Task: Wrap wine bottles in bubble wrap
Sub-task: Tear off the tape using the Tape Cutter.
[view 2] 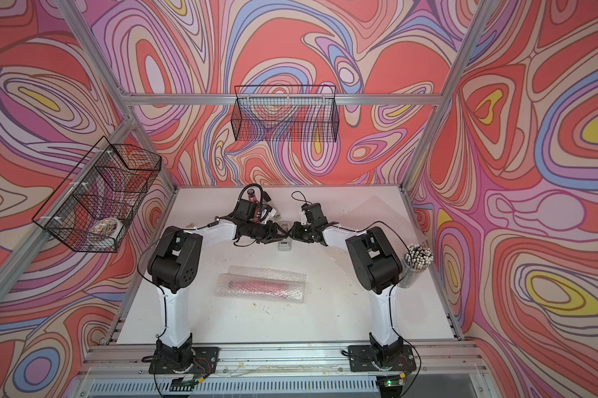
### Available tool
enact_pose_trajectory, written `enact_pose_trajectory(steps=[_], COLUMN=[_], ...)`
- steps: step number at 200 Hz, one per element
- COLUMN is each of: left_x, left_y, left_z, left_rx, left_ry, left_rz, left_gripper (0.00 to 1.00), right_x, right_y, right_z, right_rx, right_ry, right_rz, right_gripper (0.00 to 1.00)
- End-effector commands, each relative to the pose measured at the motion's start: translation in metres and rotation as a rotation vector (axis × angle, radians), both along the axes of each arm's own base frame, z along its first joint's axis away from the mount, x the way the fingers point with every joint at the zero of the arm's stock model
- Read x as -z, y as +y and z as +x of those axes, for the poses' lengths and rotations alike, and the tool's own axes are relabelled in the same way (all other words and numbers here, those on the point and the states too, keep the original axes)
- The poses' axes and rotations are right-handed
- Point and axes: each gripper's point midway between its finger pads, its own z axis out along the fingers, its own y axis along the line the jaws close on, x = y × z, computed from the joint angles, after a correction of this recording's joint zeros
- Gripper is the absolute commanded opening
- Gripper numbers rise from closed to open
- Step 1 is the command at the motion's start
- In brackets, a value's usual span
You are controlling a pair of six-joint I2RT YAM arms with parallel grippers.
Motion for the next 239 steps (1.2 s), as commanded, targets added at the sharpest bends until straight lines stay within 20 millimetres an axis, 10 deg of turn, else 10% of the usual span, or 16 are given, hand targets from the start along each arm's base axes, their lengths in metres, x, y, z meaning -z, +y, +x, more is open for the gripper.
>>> enact_pose_trajectory(steps=[1,153,239], left_x=[0.012,0.0,-0.024], left_y=[-0.001,0.0,-0.001], left_z=[0.0,-0.018,-0.024], left_rx=[0.007,0.015,0.025], left_ry=[0.033,0.057,0.037], left_rz=[-0.01,-0.056,-0.096], left_gripper=[0.41,0.0,0.0], right_x=[0.035,0.039,0.044], right_y=[-0.009,-0.008,-0.009], right_z=[-0.008,-0.01,-0.011], right_rx=[0.028,0.024,0.028], right_ry=[0.076,0.082,0.092], right_rz=[-0.066,-0.063,-0.072], right_gripper=[0.24,0.23,0.23])
